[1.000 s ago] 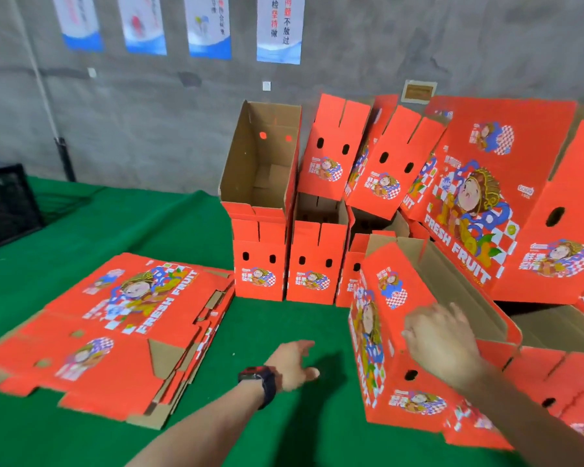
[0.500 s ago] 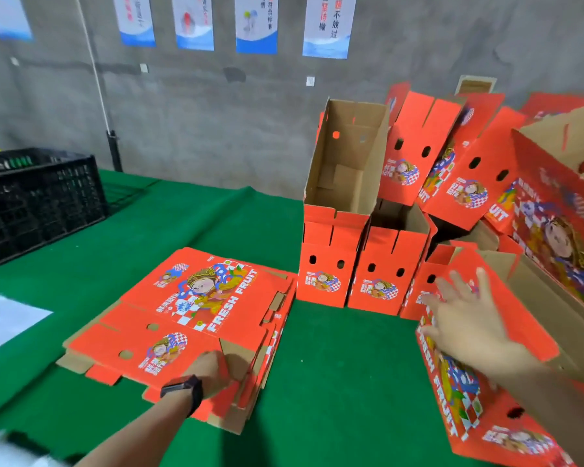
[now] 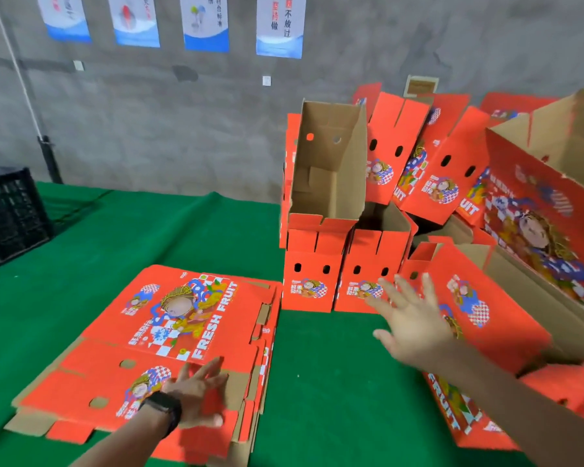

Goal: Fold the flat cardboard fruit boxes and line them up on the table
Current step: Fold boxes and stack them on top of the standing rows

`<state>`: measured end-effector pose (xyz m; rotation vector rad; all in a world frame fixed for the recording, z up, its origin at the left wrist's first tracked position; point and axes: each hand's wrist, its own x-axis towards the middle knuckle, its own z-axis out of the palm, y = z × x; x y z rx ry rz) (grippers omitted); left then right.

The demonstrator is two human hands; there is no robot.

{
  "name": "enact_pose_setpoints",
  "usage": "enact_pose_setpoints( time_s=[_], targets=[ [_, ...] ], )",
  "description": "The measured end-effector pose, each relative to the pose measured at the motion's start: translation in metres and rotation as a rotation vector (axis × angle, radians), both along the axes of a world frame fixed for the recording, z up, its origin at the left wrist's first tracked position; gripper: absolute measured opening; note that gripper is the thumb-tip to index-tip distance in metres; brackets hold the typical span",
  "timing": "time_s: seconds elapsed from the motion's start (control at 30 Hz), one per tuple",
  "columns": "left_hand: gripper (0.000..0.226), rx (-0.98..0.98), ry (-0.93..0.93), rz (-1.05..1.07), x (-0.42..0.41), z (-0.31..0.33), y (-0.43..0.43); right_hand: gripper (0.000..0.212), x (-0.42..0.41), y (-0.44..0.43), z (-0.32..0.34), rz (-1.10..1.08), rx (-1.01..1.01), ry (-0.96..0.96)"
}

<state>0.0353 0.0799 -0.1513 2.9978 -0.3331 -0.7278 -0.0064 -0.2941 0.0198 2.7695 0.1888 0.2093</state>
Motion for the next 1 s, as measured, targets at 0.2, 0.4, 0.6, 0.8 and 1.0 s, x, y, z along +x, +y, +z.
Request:
enact_pose_setpoints(
  time_s=[0.2,0.4,0.6,0.8,1.0],
  targets=[
    [0.117,0.148,0.057,-0.243,-0.006,0.024,0.004,0.059,0.028,0.106,-0.063,0.296,0.184,0.232],
    [0.118,0.301,-0.033,-0.523,0.010,0.038,-0.011,0.060,0.051,0.167,-0.099,0.344,0.288,0.414],
    [0.075,0.163,-0.152,-0.464,0.021,0.074,-0.009,0.056,0.069,0.189,-0.105,0.123,0.720,0.555],
    [0.070,-0.005,-0.737,-0.388,0.002,0.106,-0.020,0.036,0.085,0.226,-0.053,-0.246,1.694,0.497],
    [0.023,-0.392,-1.050,-0.346,-0.030,0.130,-0.048,0.023,0.089,0.214,0.015,-0.161,1.877,0.570]
  ],
)
